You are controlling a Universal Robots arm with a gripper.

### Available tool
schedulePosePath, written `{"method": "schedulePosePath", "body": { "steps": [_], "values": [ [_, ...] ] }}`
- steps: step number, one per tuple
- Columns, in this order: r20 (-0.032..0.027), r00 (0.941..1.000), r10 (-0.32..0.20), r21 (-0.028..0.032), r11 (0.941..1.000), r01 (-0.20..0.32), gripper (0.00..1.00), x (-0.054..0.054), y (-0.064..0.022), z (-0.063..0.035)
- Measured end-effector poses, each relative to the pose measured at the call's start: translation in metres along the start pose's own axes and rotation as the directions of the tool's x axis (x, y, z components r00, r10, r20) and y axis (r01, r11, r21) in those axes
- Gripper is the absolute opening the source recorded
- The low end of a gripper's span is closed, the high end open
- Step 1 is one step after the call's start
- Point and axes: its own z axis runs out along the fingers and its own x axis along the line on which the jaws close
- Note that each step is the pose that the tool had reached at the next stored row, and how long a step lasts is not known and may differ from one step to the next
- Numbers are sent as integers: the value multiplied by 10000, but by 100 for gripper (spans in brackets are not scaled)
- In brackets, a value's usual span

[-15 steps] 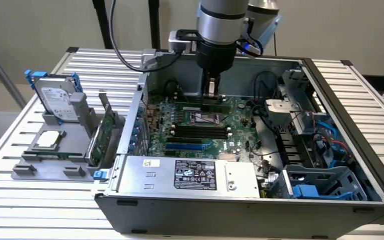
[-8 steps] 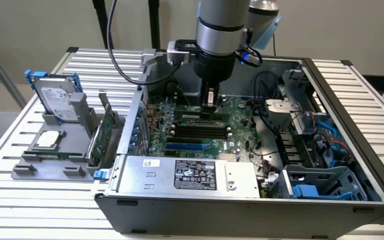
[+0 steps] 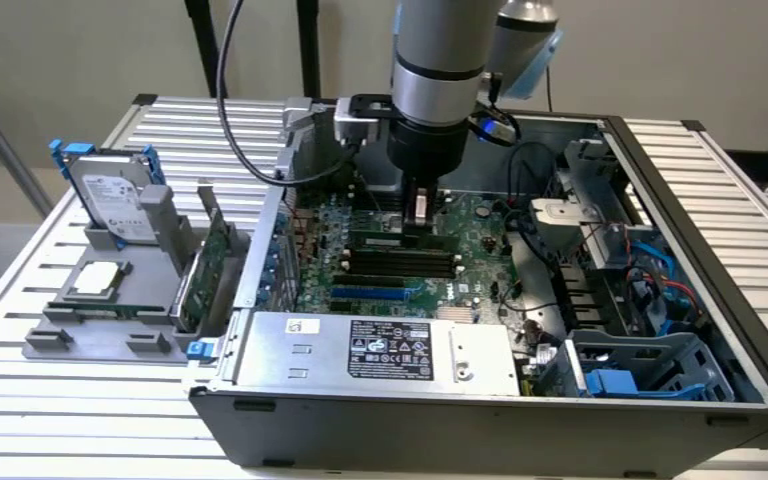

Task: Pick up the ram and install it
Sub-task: 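Insert the ram into the slot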

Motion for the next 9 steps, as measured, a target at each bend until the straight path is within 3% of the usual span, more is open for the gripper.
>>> {"method": "schedulePosePath", "body": {
  "steps": [9],
  "values": [
    [1,10000,0,1,10000,0,0,-2,-9,163]
  ]
}}
